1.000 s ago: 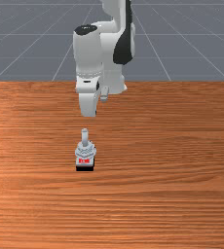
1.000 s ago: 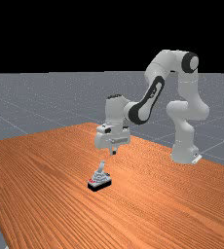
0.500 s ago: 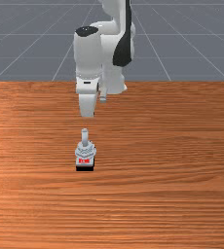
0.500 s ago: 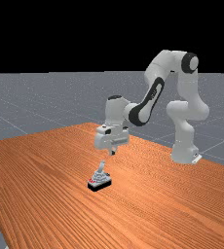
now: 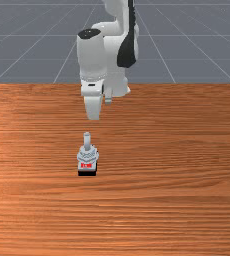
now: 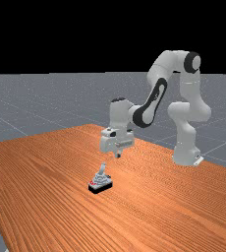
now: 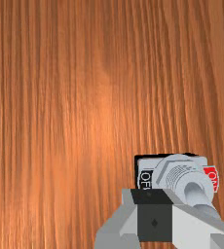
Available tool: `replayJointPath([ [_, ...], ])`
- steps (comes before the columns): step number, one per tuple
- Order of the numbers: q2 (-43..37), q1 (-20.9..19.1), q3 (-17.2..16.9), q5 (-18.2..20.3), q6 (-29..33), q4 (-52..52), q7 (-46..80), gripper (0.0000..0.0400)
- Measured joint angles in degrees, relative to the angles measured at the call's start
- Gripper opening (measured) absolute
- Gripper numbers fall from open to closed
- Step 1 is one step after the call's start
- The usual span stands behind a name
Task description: Turn on the trigger
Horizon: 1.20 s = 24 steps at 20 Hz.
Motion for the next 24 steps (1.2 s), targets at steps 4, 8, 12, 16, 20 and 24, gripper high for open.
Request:
replayJointPath([
  [4, 3.2, 0.1, 0.3, 0.4, 3.6, -0.4, 1.9, 0.0],
  [8, 3.8, 0.0, 0.1, 0.5, 3.8, -0.3, 1.9, 0.0],
  [12, 3.8, -1.4, 0.4, 0.6, 3.4, 0.1, -1.9, 0.0],
  [16, 2.3, -1.6, 0.8, 2.2, 6.9, -1.0, -2.1, 0.0],
  [20, 6.0, -2.2, 1.1, 1.3, 1.2, 5.3, -3.1, 0.0],
  [24, 8.2, -2.7, 1.6, 1.9, -0.1, 8.7, -3.5, 0.0],
])
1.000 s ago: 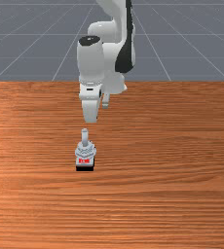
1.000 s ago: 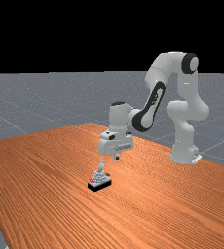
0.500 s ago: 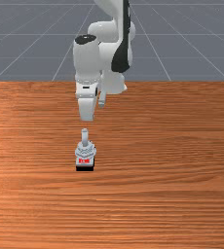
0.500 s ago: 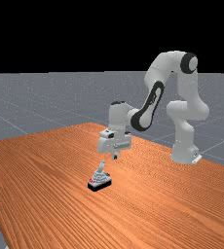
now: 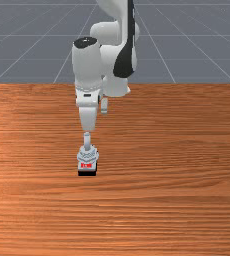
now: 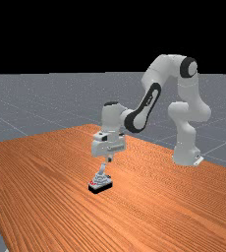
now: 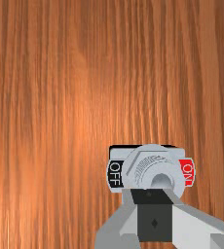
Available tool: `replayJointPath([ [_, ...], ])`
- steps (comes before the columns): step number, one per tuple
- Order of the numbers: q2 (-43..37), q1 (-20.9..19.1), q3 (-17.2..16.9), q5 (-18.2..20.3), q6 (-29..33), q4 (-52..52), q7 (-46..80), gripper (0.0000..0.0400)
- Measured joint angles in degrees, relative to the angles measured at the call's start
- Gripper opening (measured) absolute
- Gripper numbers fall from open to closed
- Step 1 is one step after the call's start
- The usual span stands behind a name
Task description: Turn on the trigger
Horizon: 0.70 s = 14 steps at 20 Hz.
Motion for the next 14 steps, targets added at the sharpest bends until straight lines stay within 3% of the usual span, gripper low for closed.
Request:
replayJointPath([
  [1, 0.0, 0.2, 0.0, 0.9, 1.9, -0.4, 1.3, 0.0],
  [5, 1.8, -0.1, 0.2, 0.9, 0.1, 2.5, 1.5, 0.0],
  [6, 2.1, 2.2, -2.1, -3.2, 0.1, 2.6, 5.6, 0.0],
  [7, 1.4, 2.9, -2.6, -4.2, 0.7, 1.3, 6.3, 0.0],
  [8, 0.4, 1.6, -1.2, -0.5, 0.4, 0.2, 5.9, 0.0],
  [9, -0.6, 2.0, -1.6, -0.8, 1.1, -1.4, 6.6, 0.0],
  [10, -0.7, 1.5, -1.5, -2.3, -3.1, -0.6, 4.2, 0.0],
  [12, -2.7, 2.1, -1.8, -2.6, 1.9, -4.4, 4.3, 0.0],
  [14, -3.1, 1.9, -1.7, -2.4, 0.9, -4.6, 4.0, 0.0],
])
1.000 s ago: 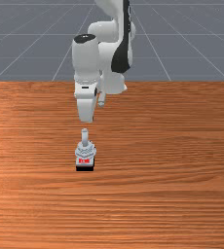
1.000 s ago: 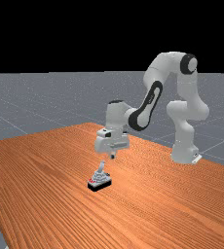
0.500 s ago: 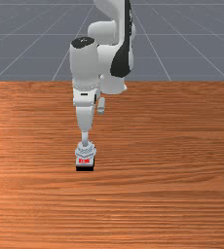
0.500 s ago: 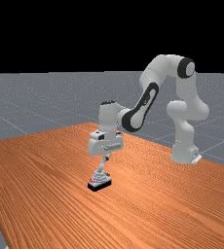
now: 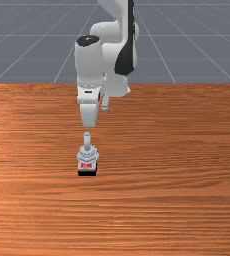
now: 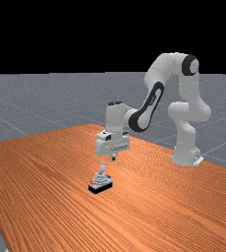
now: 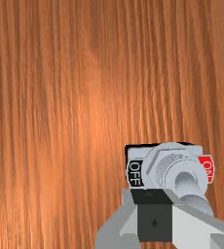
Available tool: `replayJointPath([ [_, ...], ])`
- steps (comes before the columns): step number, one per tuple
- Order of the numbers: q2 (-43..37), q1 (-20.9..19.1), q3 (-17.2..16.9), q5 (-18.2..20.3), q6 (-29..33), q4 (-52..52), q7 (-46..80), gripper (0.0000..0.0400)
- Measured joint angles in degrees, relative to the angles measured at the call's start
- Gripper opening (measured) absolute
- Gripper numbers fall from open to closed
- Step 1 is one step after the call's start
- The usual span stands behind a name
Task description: Turn on the trigger
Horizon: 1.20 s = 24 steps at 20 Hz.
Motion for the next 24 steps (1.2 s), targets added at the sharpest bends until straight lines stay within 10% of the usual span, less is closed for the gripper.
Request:
replayJointPath([
  [24, 6.4, -4.5, 2.7, 4.2, 0.5, 5.7, -6.6, 0.0],
])
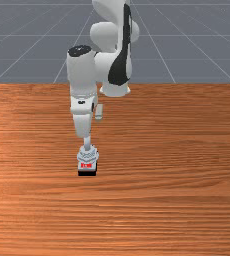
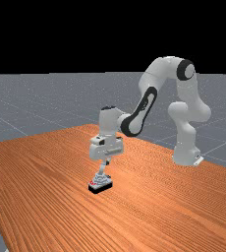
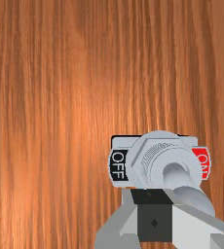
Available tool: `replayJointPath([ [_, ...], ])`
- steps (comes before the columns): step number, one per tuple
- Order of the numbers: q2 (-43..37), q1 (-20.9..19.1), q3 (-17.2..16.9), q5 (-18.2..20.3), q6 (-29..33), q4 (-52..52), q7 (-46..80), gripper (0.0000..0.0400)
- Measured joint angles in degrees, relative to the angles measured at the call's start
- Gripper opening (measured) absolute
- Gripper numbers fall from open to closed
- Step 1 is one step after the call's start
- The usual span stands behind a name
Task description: Turn on the trigger
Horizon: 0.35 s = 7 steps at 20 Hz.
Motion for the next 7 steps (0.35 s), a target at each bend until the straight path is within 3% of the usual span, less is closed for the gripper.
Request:
replayJointPath([
  [3, 0.1, -0.1, 0.3, 1.5, 1.6, 0.5, 1.2, 0.0],
  [7, 2.7, -0.9, 0.7, 0.9, -2.9, 6.2, 0.4, 0.0],
])
